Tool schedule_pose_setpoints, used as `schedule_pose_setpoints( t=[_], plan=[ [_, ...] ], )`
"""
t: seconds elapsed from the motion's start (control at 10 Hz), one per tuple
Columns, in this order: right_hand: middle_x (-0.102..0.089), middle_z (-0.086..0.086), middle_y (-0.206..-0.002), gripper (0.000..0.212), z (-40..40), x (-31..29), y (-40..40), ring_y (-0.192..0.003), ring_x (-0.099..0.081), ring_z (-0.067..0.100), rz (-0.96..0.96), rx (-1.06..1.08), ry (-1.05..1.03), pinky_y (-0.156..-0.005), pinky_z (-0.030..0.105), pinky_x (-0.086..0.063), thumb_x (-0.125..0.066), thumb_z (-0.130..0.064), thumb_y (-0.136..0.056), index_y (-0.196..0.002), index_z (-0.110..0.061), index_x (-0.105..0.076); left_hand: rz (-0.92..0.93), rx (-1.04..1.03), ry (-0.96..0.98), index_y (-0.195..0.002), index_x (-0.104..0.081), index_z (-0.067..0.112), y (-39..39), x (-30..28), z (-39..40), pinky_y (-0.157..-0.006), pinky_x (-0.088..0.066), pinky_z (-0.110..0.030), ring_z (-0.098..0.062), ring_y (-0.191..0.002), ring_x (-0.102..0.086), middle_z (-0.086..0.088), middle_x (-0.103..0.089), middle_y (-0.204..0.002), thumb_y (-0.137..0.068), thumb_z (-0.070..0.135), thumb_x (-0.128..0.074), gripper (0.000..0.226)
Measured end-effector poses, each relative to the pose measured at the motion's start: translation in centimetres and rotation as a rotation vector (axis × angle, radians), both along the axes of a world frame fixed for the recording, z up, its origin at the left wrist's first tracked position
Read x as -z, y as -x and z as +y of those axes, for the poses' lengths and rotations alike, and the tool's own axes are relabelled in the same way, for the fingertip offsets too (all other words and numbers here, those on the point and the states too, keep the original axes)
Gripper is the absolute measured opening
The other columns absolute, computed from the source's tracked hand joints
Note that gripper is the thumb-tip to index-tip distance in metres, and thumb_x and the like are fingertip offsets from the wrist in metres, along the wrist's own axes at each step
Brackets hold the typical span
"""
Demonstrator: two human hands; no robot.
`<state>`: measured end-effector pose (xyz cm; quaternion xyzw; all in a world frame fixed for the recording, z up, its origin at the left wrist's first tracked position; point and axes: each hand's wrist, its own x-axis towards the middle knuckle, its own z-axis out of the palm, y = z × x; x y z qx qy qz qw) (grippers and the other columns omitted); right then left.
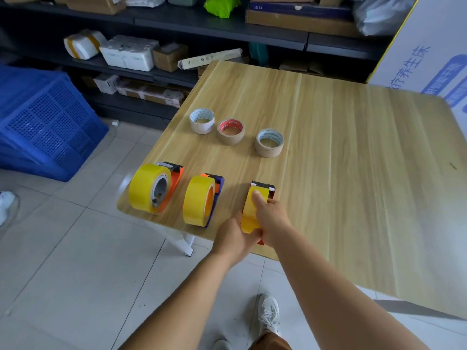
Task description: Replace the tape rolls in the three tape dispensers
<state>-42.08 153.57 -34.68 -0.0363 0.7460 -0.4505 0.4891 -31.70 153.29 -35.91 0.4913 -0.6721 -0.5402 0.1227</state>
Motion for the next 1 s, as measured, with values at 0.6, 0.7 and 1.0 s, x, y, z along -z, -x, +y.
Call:
schedule_pose_setpoints(
  t=[0.6,0.7,1.0],
  plan=[
    [-0.049,0.005,-0.1,0.039,0.1,-0.9,0.7,-0.087,-0.048,0.025,0.114,-0.143,-0.044,-0.063,0.033,-0.04,-0.052,-0.053,-0.088,-0.105,-0.019,-0.048,-0.199,0.11,0.076,-0.126,-0.051,0.027,0.6,-0.6,-2.2,-0.078,-0.045,-0.031,-0.017,-0.095,-0.057,0.008,-0.062,-0.105,-0.086,0.035,-0.067,0.044],
    [-0.052,0.008,-0.095,0.043,0.0,-1.4,0.6,-0.082,-0.049,0.027,0.133,-0.159,-0.078,-0.062,0.034,-0.04,-0.051,-0.052,-0.089,-0.106,-0.013,-0.052,-0.116,0.068,0.033,-0.131,-0.05,0.027,0.7,-0.6,-1.8,-0.092,-0.05,-0.042,-0.023,-0.104,-0.061,0.001,-0.066,-0.112,-0.084,0.03,-0.069,0.05],
    [-0.054,0.011,-0.131,0.064,3.2,-5.3,1.6,-0.105,-0.055,0.027,0.611,-0.321,-0.081,-0.074,0.031,-0.037,-0.033,-0.055,-0.095,-0.142,-0.012,-0.033,-0.467,0.257,0.405,-0.152,0.003,0.017,0.1,-5.1,-1.8,-0.107,-0.033,-0.04,-0.027,-0.142,-0.027,-0.005,-0.017,-0.16,-0.084,0.043,-0.066,0.1]
  ],
)
